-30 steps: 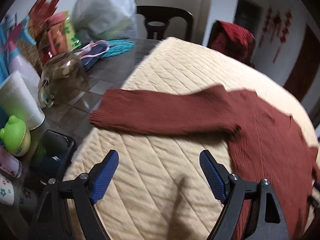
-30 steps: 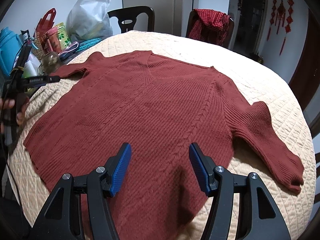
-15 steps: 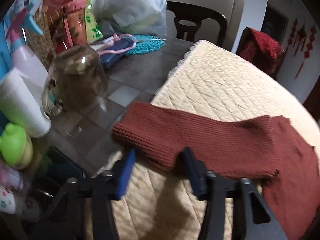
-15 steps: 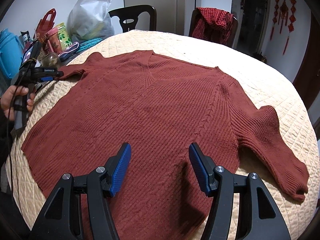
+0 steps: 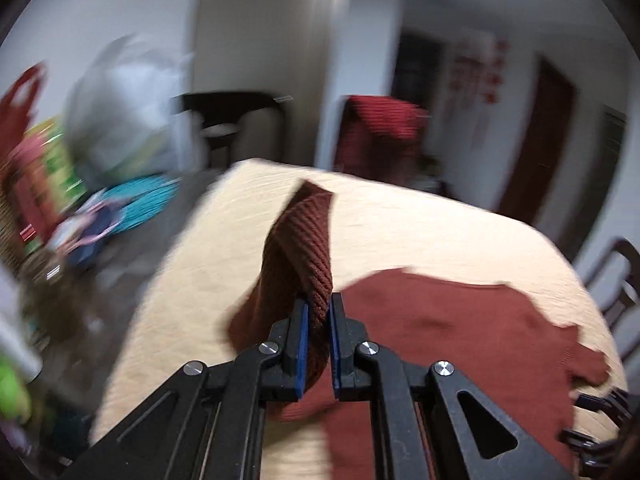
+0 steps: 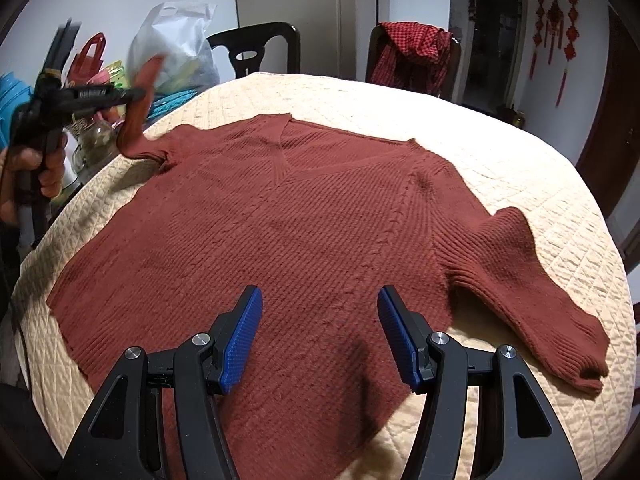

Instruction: Fold small clothes

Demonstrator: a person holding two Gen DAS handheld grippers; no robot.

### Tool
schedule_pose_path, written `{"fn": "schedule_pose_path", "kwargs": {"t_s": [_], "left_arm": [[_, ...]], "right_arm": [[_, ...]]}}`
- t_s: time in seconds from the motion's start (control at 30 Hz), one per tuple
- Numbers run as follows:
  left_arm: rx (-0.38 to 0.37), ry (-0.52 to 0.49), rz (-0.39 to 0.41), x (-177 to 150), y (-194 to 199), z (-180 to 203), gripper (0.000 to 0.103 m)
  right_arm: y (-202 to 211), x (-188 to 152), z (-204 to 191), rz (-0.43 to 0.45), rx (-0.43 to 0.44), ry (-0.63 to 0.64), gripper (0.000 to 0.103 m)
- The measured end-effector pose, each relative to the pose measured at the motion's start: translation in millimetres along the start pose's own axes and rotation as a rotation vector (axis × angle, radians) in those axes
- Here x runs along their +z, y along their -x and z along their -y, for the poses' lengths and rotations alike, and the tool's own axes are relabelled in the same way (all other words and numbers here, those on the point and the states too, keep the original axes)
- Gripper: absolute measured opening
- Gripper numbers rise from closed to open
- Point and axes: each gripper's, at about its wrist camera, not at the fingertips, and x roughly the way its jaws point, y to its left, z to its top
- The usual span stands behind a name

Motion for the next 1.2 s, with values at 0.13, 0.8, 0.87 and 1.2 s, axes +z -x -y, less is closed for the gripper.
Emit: {"fn": "schedule_pose_path", "kwargs": {"t_s": [0.13,0.8,0.87,1.2], "left_arm": [[-0.19,-0.122,-0.058,-2.8,-18.6,58.8,0.013],[-0.054,-0.108,-0.184,-32.4,-52.2,12.2,0.031],[-0.043,-0.103,-0.192,-36.1,-58.5,12.2,0.031],[-0.037,-0.14,-0.225,-47.3,-74.2,17.5,0.028]], "right_arm": [[4.3,1.0,4.7,0.009,-0.007,-0.018,0.06],[-48.0,70.7,0.7,-0.026,0.14,-0.096,0.046],[-72.5,81.3,-1.2,-0.066,0.161,-0.116,0.04],[-104.4,102.3,-2.0,-0.095,0.161,-0.147,0.005]]}}
